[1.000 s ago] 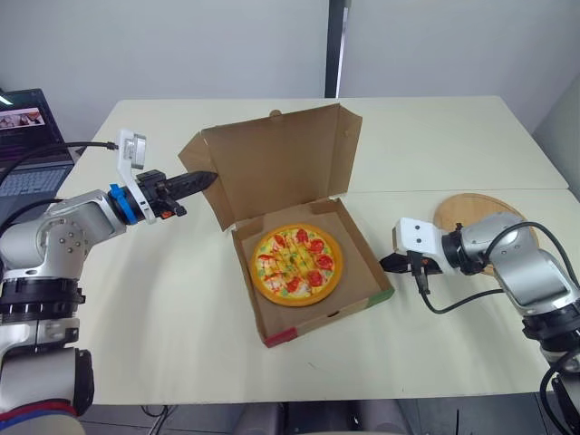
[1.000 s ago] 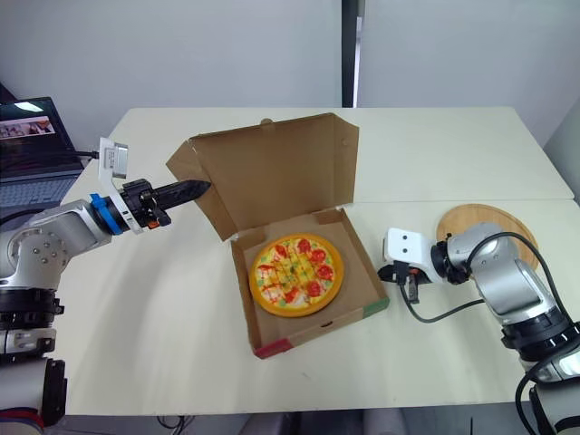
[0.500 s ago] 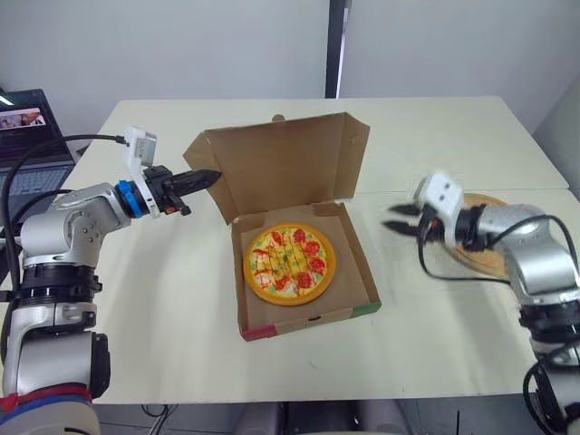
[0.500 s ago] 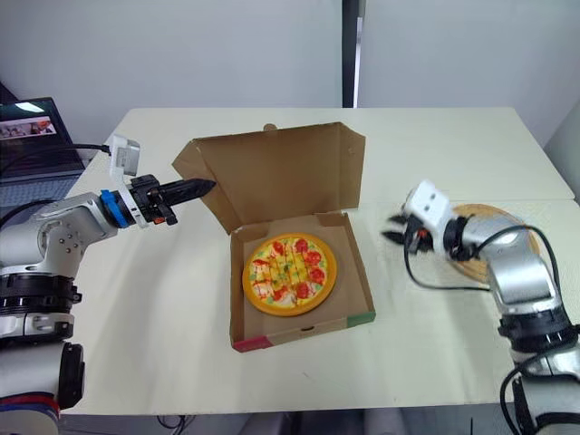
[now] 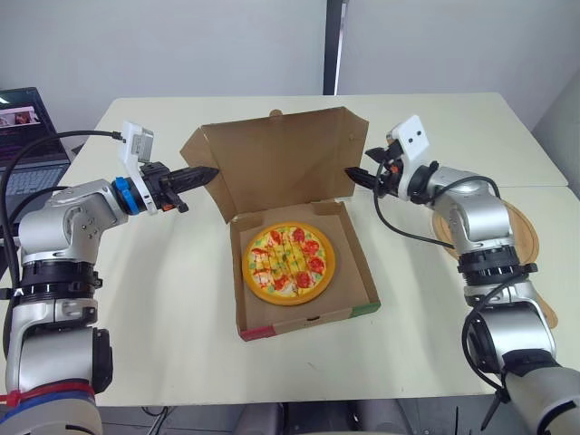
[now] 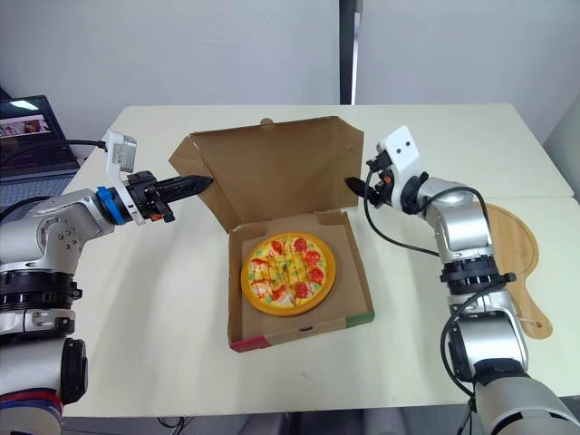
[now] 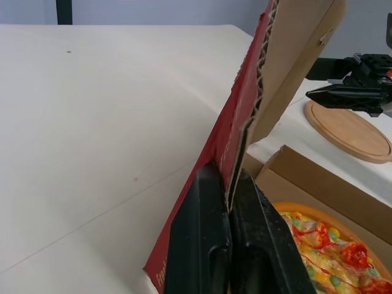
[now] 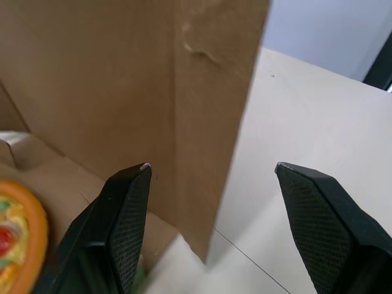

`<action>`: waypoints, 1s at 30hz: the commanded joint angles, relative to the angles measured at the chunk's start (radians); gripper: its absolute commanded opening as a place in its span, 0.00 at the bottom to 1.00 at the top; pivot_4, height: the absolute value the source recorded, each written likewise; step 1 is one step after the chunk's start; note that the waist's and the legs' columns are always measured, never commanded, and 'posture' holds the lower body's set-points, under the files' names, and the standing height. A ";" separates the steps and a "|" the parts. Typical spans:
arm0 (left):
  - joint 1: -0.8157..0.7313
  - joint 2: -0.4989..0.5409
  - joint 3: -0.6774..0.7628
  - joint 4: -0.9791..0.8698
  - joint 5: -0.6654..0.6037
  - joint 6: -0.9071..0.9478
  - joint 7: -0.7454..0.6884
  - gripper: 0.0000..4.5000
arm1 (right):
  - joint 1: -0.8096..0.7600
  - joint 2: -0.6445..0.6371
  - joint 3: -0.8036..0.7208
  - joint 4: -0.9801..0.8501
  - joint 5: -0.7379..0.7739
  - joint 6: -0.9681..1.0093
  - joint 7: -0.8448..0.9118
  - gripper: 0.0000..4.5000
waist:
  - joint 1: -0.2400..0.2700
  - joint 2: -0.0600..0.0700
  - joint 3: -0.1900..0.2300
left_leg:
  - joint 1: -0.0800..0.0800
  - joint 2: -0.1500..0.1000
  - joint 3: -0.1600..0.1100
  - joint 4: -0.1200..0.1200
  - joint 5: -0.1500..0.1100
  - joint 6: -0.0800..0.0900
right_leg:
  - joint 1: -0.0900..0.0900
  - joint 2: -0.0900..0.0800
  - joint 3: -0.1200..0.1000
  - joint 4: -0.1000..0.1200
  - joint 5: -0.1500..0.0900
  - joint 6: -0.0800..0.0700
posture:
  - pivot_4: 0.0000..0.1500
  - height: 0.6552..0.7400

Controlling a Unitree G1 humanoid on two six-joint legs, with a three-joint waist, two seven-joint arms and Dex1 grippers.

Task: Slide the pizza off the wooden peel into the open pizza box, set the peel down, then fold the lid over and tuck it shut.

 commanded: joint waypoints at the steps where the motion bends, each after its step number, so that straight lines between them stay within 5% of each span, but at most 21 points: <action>1: -0.007 0.001 0.020 -0.016 0.011 -0.001 -0.004 0.00 | -0.042 0.006 -0.020 0.007 0.026 -0.031 -0.007 0.69 | 0.000 0.000 0.000 | 0.000 0.000 0.000 0.000 0.000 0.000 | 0.000 0.000 0.000 0.000 0.000 0.000 | 1.00 1.00; 10: -0.006 -0.002 0.034 -0.017 0.021 0.000 -0.001 0.00 | -0.060 0.015 -0.036 0.040 0.048 -0.050 -0.013 0.01 | -0.012 0.000 0.000 | 0.000 0.000 0.000 0.000 0.000 0.000 | 0.000 0.000 0.000 0.000 0.000 0.000 | 1.00 1.00; 19: -0.034 -0.015 0.028 0.006 0.038 -0.010 -0.007 0.00 | -0.066 0.026 -0.011 0.039 0.059 -0.064 0.018 0.01 | -0.017 0.000 0.000 | 0.000 0.000 0.000 0.000 0.000 0.000 | 0.000 0.000 0.000 0.000 0.000 0.000 | 1.00 1.00; 25: -0.028 -0.018 0.035 -0.001 0.041 -0.006 -0.009 0.00 | -0.069 0.014 -0.016 0.052 0.052 -0.101 0.040 0.38 | -0.018 0.000 0.000 | 0.000 0.000 0.000 0.000 0.000 0.000 | 0.000 0.000 0.000 0.000 0.000 0.000 | 1.00 1.00; 30: -0.027 -0.020 0.039 -0.003 0.041 -0.005 -0.005 0.00 | -0.091 0.014 -0.020 0.078 0.056 -0.115 0.053 0.38 | -0.019 0.000 0.000 | 0.000 0.000 0.000 0.000 0.000 0.000 | 0.000 0.000 0.000 0.001 0.000 0.000 | 1.00 1.00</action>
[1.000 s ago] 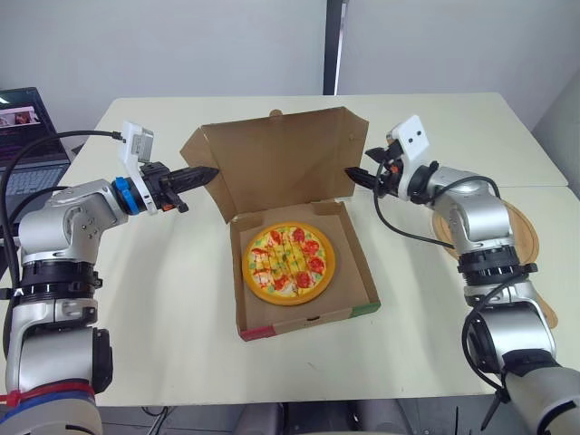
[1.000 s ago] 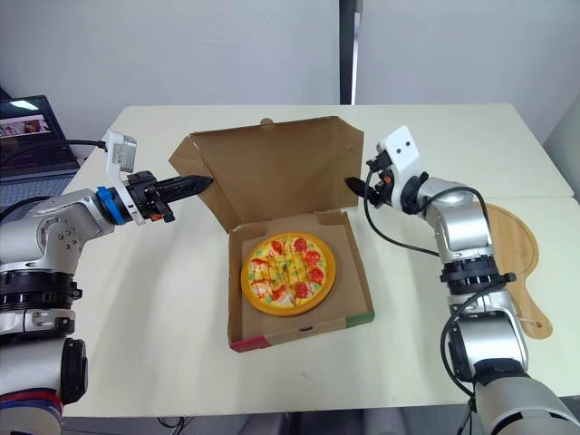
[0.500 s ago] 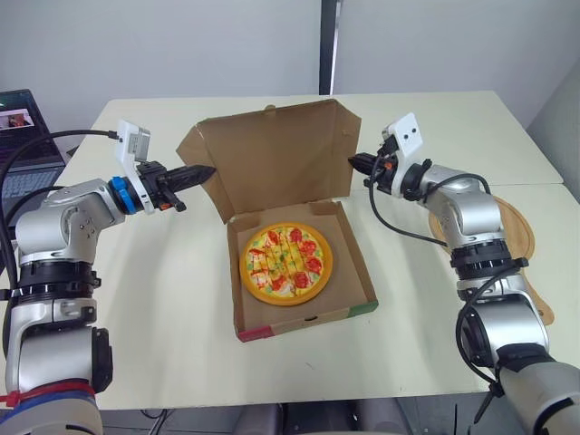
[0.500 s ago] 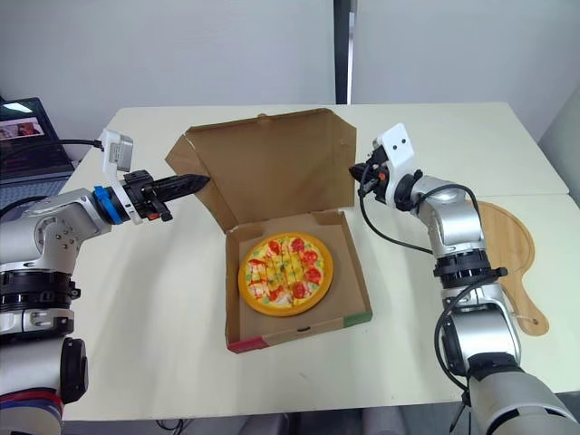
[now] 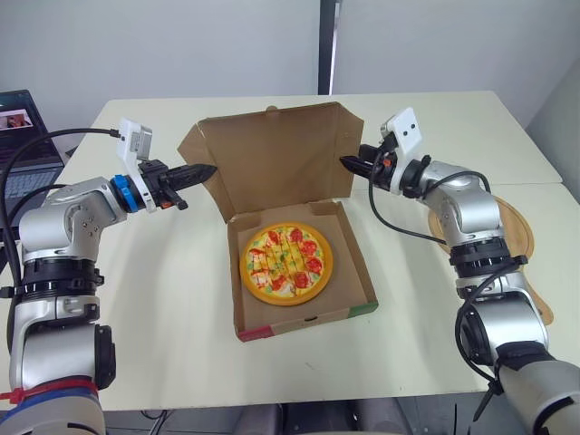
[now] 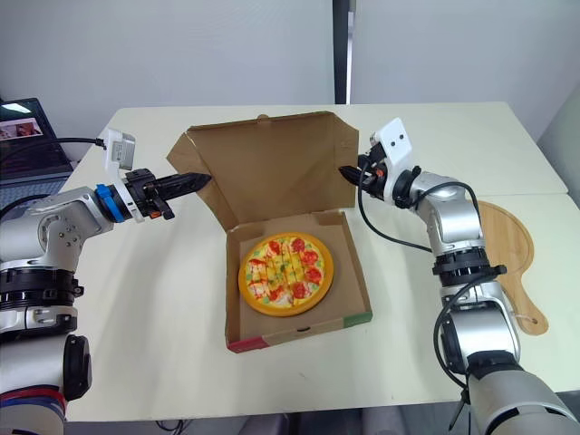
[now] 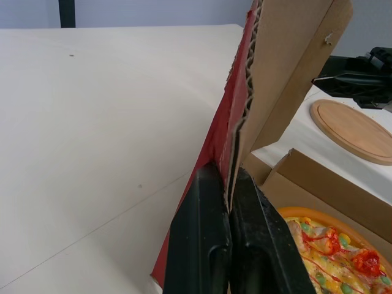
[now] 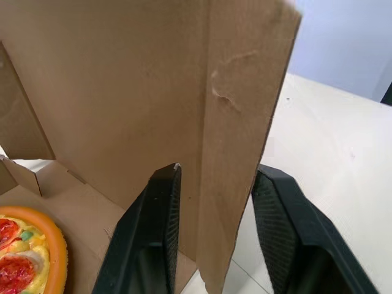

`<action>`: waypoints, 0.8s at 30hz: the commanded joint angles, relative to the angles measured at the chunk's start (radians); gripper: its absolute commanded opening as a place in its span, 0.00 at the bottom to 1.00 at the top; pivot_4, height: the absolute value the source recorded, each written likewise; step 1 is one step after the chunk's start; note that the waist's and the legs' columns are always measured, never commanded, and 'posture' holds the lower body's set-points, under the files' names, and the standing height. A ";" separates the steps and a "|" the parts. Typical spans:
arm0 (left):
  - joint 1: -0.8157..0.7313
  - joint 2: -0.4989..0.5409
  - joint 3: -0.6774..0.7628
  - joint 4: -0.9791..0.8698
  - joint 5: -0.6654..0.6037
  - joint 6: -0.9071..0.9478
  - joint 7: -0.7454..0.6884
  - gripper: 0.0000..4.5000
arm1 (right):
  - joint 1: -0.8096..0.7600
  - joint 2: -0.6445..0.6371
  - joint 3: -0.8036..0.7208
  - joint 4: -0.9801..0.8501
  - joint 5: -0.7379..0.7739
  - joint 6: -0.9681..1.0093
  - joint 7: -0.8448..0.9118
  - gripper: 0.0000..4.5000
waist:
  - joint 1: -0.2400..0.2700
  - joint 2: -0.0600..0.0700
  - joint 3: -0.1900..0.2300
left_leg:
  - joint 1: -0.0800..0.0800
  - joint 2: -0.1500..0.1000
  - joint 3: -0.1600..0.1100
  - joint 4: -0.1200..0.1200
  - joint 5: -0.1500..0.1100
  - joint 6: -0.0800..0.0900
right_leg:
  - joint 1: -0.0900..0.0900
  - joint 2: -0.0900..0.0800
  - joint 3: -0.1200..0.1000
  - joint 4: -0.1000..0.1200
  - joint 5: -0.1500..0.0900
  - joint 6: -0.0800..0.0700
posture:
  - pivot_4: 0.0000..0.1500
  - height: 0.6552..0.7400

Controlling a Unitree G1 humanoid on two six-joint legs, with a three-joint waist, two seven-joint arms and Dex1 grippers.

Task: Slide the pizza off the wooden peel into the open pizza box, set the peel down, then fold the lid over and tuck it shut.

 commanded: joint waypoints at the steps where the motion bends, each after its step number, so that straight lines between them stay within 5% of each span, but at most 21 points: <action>1: -0.010 -0.005 0.017 -0.020 0.000 -0.004 -0.006 0.00 | -0.045 -0.003 -0.016 -0.002 0.022 -0.028 0.009 0.38 | 0.000 0.000 0.000 | 0.000 0.000 0.000 0.000 0.000 0.000 | 0.000 0.000 0.000 0.000 0.000 0.000 | 1.00 1.00; 5: -0.008 -0.008 0.020 -0.024 0.000 -0.001 -0.004 0.00 | -0.060 0.010 -0.015 0.024 0.022 -0.036 0.008 0.38 | 0.000 0.000 0.000 | 0.000 0.000 0.000 0.000 0.000 0.000 | 0.000 0.000 0.000 0.000 0.000 0.000 | 1.00 1.00; 11: -0.002 -0.011 0.027 -0.039 -0.002 0.004 0.003 0.00 | -0.069 0.021 -0.011 0.056 0.007 -0.053 -0.011 0.01 | -0.001 0.000 0.000 | 0.000 0.000 0.000 0.000 0.000 0.000 | 0.000 0.000 0.000 0.000 0.000 0.000 | 1.00 1.00; 17: 0.006 -0.040 0.015 -0.125 0.020 -0.011 0.066 0.00 | -0.037 0.001 -0.029 -0.019 -0.012 -0.039 -0.086 0.01 | -0.001 0.000 0.000 | -0.001 0.000 -0.001 0.000 0.000 0.000 | 0.000 0.000 0.000 0.000 0.000 0.000 | 1.00 1.00; 24: -0.006 -0.133 -0.034 -0.267 0.055 0.024 0.195 0.00 | 0.094 -0.062 -0.057 -0.337 -0.004 0.121 -0.203 0.01 | 0.001 0.000 0.000 | -0.005 -0.002 0.000 0.002 0.000 0.000 | -0.004 -0.003 0.000 0.002 0.000 0.000 | 1.00 1.00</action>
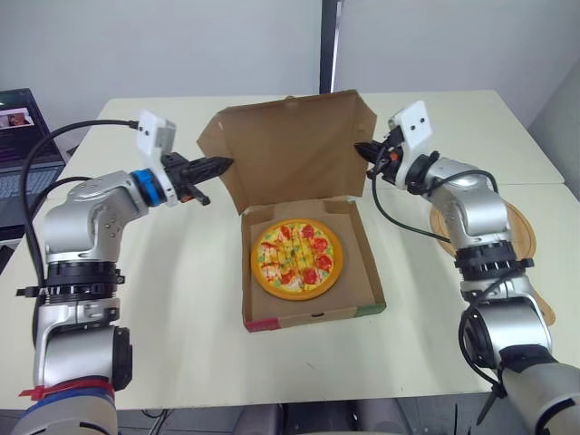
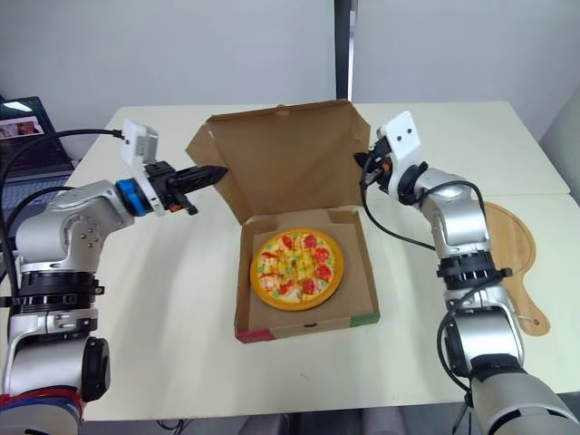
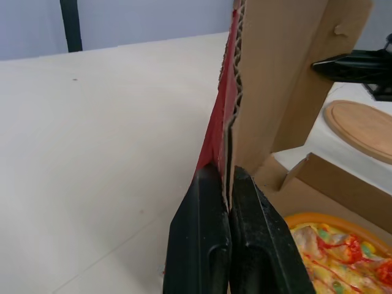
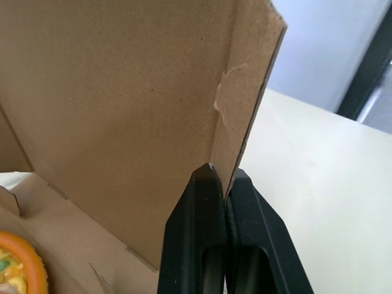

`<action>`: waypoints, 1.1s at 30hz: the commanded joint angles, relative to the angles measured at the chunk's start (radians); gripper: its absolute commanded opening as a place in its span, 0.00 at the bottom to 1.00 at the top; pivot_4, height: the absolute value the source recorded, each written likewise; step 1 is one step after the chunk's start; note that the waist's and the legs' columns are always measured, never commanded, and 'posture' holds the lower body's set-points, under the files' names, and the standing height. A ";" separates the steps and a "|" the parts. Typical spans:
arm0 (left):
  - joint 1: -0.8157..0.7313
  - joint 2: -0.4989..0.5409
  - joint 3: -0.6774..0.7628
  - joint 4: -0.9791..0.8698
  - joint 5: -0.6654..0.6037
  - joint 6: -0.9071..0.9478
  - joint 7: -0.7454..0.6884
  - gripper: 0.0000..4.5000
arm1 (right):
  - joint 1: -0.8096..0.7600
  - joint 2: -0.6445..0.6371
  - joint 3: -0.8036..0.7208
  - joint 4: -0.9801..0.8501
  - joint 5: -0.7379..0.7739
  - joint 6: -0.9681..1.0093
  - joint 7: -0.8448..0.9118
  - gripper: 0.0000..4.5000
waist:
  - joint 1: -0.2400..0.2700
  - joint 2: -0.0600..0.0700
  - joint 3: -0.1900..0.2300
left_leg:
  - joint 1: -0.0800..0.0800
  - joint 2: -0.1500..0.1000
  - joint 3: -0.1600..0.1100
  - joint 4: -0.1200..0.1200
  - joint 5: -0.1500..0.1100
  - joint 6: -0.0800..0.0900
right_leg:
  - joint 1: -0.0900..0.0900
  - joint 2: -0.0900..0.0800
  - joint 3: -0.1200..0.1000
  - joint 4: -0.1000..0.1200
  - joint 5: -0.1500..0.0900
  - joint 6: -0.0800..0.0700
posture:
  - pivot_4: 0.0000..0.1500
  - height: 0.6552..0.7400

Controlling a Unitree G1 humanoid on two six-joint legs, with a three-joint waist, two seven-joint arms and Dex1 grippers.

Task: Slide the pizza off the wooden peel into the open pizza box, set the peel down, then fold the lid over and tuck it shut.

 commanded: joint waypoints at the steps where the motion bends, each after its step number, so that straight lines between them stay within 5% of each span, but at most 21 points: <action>1: -0.029 -0.033 -0.028 -0.079 0.000 0.033 0.045 0.00 | 0.033 -0.032 -0.046 -0.193 0.005 0.076 -0.071 0.01 | -0.001 0.000 0.000 | 0.000 0.000 0.000 0.000 0.000 0.000 | 0.000 0.000 0.000 0.000 0.000 0.000 | 1.00 1.00; 9: -0.154 -0.146 -0.072 -0.035 0.012 0.073 0.107 0.00 | 0.090 -0.060 -0.044 -0.395 -0.010 0.234 -0.183 0.01 | 0.002 0.000 0.000 | 0.000 -0.001 0.001 0.000 0.000 0.000 | -0.001 0.000 0.001 0.001 0.000 0.000 | 1.00 1.00; 19: -0.224 -0.212 -0.115 0.039 0.047 0.037 0.068 0.00 | 0.087 -0.077 -0.052 -0.423 -0.022 0.288 -0.233 0.01 | -0.001 0.000 0.000 | 0.000 -0.001 0.001 0.000 0.000 0.000 | -0.001 -0.001 0.001 0.001 0.000 0.000 | 1.00 1.00; 33: -0.095 -0.204 -0.047 -0.278 -0.059 0.268 0.151 0.00 | 0.180 -0.077 -0.100 -0.678 0.026 0.484 -0.260 0.01 | 0.000 0.000 0.000 | 0.000 -0.001 0.001 0.001 0.000 0.000 | -0.001 -0.001 0.001 0.002 0.000 0.000 | 1.00 1.00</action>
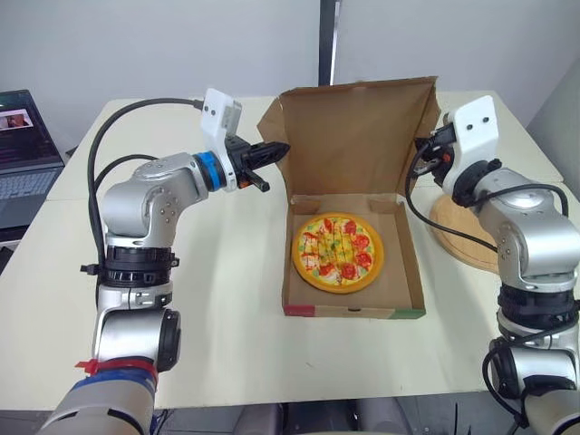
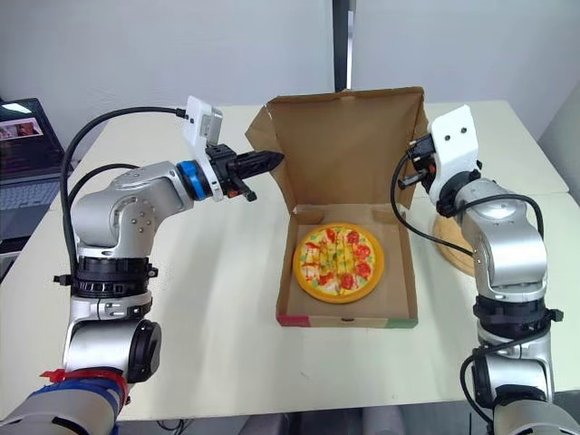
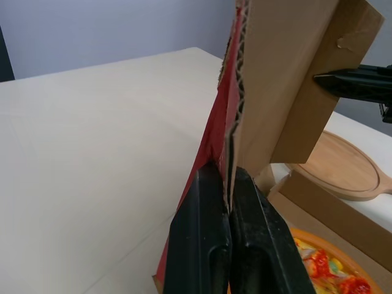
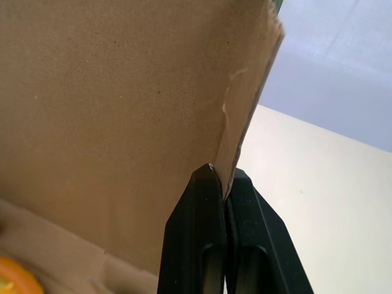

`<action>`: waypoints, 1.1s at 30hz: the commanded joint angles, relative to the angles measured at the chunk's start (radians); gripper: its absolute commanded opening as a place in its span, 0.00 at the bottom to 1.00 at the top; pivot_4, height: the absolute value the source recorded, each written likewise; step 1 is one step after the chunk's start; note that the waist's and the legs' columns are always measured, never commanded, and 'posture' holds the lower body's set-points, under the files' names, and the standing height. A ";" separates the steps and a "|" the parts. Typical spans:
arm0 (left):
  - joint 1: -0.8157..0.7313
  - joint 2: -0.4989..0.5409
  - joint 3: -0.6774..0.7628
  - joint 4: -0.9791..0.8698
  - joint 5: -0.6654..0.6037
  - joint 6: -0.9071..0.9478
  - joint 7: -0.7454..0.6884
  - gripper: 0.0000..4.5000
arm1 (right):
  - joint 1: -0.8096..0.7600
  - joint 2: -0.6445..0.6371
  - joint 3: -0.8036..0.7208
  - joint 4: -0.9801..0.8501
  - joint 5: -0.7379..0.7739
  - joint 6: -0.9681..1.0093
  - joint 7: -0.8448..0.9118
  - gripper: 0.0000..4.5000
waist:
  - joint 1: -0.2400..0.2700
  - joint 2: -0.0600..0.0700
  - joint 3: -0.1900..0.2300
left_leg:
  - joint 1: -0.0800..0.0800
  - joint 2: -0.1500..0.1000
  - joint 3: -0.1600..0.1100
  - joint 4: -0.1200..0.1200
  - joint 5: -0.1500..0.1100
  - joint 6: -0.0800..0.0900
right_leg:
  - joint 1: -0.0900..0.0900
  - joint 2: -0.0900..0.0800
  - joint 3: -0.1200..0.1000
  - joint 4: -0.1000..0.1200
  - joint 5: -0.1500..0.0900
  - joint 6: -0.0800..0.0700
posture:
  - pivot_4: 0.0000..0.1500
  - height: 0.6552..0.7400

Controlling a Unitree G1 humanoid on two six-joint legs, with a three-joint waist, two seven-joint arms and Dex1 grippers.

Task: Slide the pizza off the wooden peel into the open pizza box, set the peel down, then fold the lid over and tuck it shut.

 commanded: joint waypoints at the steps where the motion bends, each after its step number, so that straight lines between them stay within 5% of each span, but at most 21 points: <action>1: 0.011 -0.009 0.004 -0.105 -0.059 0.050 0.012 0.00 | 0.006 0.016 -0.010 -0.114 0.050 0.041 0.002 0.01 | 0.000 0.000 0.000 | 0.000 0.000 0.000 0.000 0.000 0.000 | 0.000 0.000 0.000 0.000 0.000 0.000 | 1.00 1.00; 17: 0.133 -0.045 0.061 -0.301 -0.187 0.207 0.138 0.00 | 0.134 0.124 -0.039 -0.362 0.089 0.280 -0.078 0.01 | 0.004 0.000 -0.001 | 0.001 0.001 0.000 0.000 0.000 0.000 | 0.000 0.000 0.000 0.000 0.000 0.000 | 1.00 1.00; 33: 0.191 -0.013 0.074 -0.383 -0.253 0.255 0.163 0.00 | 0.106 0.237 -0.078 -0.484 0.098 0.475 -0.114 0.01 | 0.005 0.000 -0.002 | 0.001 0.001 0.000 -0.001 0.000 0.000 | 0.000 0.001 0.000 0.000 0.000 0.000 | 1.00 1.00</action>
